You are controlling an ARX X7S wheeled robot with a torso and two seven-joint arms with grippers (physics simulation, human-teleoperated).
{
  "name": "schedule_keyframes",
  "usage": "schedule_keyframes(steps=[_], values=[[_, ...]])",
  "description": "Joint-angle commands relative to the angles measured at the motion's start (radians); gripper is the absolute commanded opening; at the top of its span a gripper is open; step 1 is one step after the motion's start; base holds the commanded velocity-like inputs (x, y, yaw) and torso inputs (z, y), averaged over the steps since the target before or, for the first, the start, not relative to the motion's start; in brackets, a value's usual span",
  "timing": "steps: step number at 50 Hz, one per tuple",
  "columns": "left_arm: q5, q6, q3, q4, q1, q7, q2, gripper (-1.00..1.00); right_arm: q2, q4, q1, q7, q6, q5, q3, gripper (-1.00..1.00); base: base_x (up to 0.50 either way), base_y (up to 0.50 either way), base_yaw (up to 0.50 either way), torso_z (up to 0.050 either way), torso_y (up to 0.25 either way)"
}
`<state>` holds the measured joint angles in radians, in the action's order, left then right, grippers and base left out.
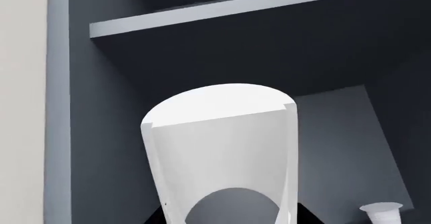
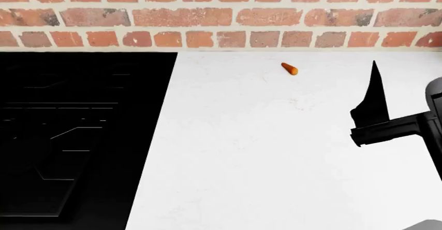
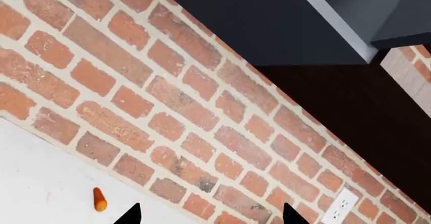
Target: A wet mug is on the counter and needs to be dried. Pick it up and place it upside down in the open cabinet.
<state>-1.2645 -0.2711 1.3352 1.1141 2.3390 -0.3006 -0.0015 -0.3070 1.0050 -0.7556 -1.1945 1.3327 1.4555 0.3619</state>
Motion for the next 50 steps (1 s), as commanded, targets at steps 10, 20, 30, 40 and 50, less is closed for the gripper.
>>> schedule_keyframes(steps=[10,20,30,40,50], values=[[-0.215,-0.071,0.218,0.003,0.002,0.023,0.001,-1.0,0.019,0.04,0.049,-0.08,-0.025,0.103,-0.025,1.0,0.0,0.0,0.0,0.0,0.0],[-0.189,-0.11,0.222,-0.01,-0.04,0.028,0.001,-1.0,-0.022,0.042,0.042,-0.112,0.056,0.186,0.055,1.0,0.0,0.0,0.0,0.0,0.0],[-0.173,-0.122,0.22,-0.022,-0.058,0.025,0.001,-1.0,-0.133,0.042,0.006,-0.156,0.235,0.317,0.229,1.0,0.0,0.0,0.0,0.0,0.001],[-0.168,-0.133,0.219,-0.024,-0.064,0.03,0.001,-1.0,-0.135,0.041,-0.002,-0.171,0.234,0.324,0.227,1.0,0.0,0.0,0.0,0.0,0.0],[-0.19,-0.143,0.219,-0.023,-0.062,0.027,0.001,1.0,-0.138,0.041,-0.007,-0.165,0.233,0.314,0.226,1.0,0.0,0.0,0.0,0.0,0.0]])
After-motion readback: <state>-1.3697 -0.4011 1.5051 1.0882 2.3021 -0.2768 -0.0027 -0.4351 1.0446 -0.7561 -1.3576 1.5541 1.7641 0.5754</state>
